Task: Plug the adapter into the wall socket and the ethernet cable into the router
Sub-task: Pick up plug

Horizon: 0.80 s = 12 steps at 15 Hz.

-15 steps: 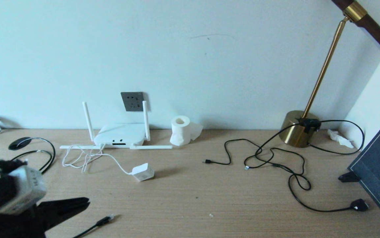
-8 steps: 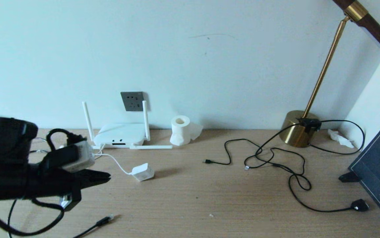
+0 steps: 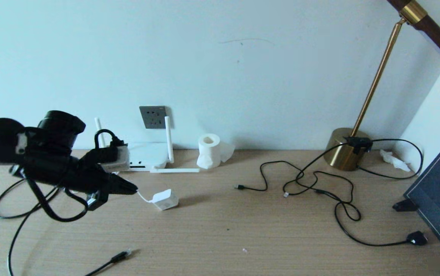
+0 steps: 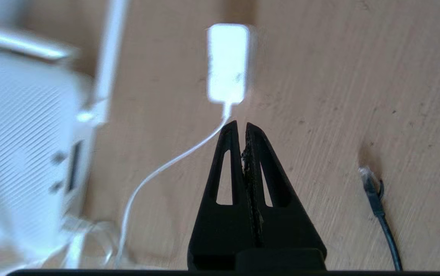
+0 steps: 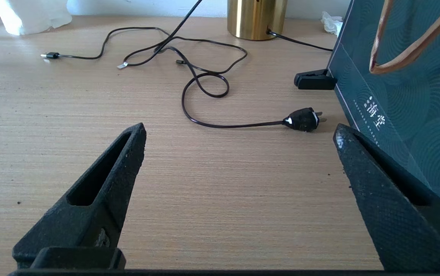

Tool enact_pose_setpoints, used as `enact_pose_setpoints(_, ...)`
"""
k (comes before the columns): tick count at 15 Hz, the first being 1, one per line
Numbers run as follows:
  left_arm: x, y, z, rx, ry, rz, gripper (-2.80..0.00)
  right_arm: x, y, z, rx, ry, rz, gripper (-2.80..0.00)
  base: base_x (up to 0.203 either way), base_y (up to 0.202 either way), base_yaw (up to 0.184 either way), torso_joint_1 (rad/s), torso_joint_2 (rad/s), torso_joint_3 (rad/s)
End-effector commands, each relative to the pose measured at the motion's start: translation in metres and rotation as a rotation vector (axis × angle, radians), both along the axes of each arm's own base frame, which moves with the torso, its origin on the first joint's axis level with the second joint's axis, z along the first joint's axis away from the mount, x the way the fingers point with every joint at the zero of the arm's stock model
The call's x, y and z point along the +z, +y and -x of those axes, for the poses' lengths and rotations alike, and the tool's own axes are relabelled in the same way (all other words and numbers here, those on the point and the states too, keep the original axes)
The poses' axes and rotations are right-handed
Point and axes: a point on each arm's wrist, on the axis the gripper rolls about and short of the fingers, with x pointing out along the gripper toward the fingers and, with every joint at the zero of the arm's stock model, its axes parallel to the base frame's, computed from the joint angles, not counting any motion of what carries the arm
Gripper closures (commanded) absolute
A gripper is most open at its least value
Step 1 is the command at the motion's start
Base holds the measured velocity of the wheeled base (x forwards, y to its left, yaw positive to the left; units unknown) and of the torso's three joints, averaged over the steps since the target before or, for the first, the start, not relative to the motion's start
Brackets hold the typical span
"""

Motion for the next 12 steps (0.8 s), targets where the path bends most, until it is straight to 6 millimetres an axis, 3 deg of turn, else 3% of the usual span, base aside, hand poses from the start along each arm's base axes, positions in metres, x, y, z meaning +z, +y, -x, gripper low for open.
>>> enact_pose_setpoints(1,-0.012,-0.008,-0.017,-0.033,0.046,-0.006,0.0,0.0,0.0,0.0,0.0,0.0,0.0,-2.8,0.0,0.0,0.0,0.0,0.0,0.0)
enact_pose_setpoints(3,-0.021,-0.016,-0.026,-0.062,0.072,-0.011,0.0,0.0,0.0,0.0,0.0,-0.001,0.0,-2.8,0.0,0.0,0.0,0.0,0.0,0.0)
enact_pose_setpoints(4,-0.024,-0.019,-0.032,-0.08,0.069,-0.016,-2.8,0.0,0.0,0.0,0.0,0.001,0.0,-2.8,0.0,0.0,0.0,0.0,0.0,0.0)
enact_pose_setpoints(8,-0.022,-0.027,-0.06,-0.132,-0.003,-0.036,-2.8,0.0,0.0,0.0,0.0,-0.001,0.0,-2.8,0.0,0.0,0.0,0.0,0.0,0.0)
enact_pose_setpoints(12,-0.018,-0.032,-0.057,-0.15,0.076,-0.041,-2.8,0.0,0.0,0.0,0.0,0.0,0.0,-2.8,0.0,0.0,0.0,0.0,0.0,0.0)
